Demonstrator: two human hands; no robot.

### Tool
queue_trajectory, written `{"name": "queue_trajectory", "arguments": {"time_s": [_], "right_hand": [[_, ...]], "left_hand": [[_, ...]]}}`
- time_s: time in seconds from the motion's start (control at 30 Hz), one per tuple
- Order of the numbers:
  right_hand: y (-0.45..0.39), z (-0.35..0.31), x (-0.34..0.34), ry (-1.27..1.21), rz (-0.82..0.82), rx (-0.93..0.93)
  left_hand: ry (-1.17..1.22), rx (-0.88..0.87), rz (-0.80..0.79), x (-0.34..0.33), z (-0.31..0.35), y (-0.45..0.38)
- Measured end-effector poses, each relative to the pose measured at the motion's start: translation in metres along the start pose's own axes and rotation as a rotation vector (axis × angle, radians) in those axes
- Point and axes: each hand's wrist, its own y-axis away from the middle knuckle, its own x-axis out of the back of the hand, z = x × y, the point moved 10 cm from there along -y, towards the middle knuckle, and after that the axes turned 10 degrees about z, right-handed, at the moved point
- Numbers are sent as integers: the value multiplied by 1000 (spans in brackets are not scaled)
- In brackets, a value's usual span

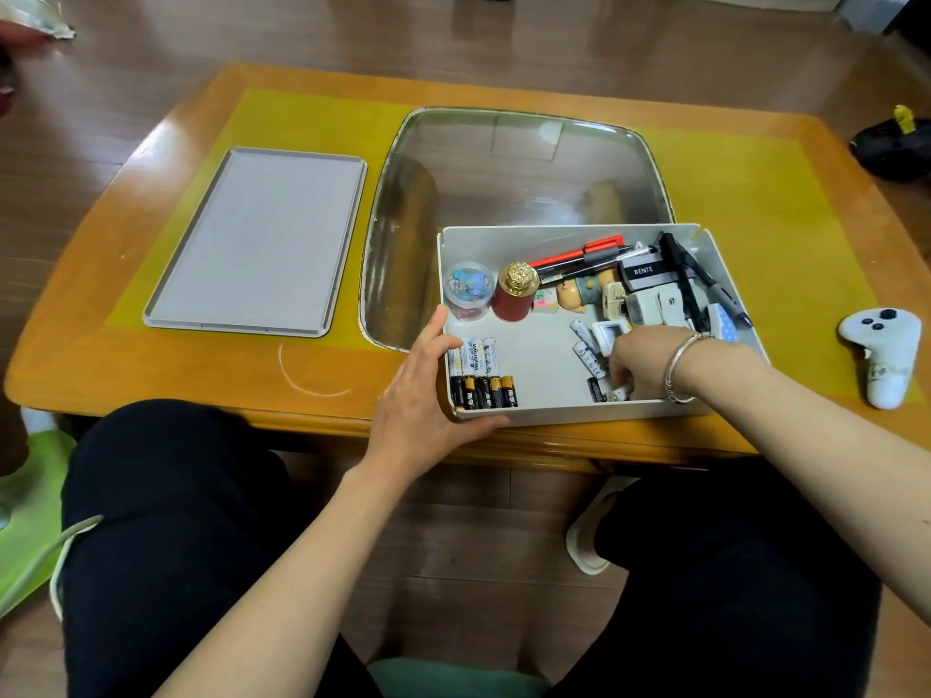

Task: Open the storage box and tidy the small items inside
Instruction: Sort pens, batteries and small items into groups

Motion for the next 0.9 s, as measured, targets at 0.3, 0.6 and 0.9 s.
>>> {"name": "queue_trajectory", "arguments": {"time_s": [0.3,0.6,0.9], "right_hand": [[-6,-28,7,-54,37,72],[-14,-56,12,-17,55,143],[-12,-58,64,-626,356,95]], "left_hand": [[-6,-10,13,0,0,0],[-18,-23,17,0,1,0],[-2,-29,21,1,1,0]]}}
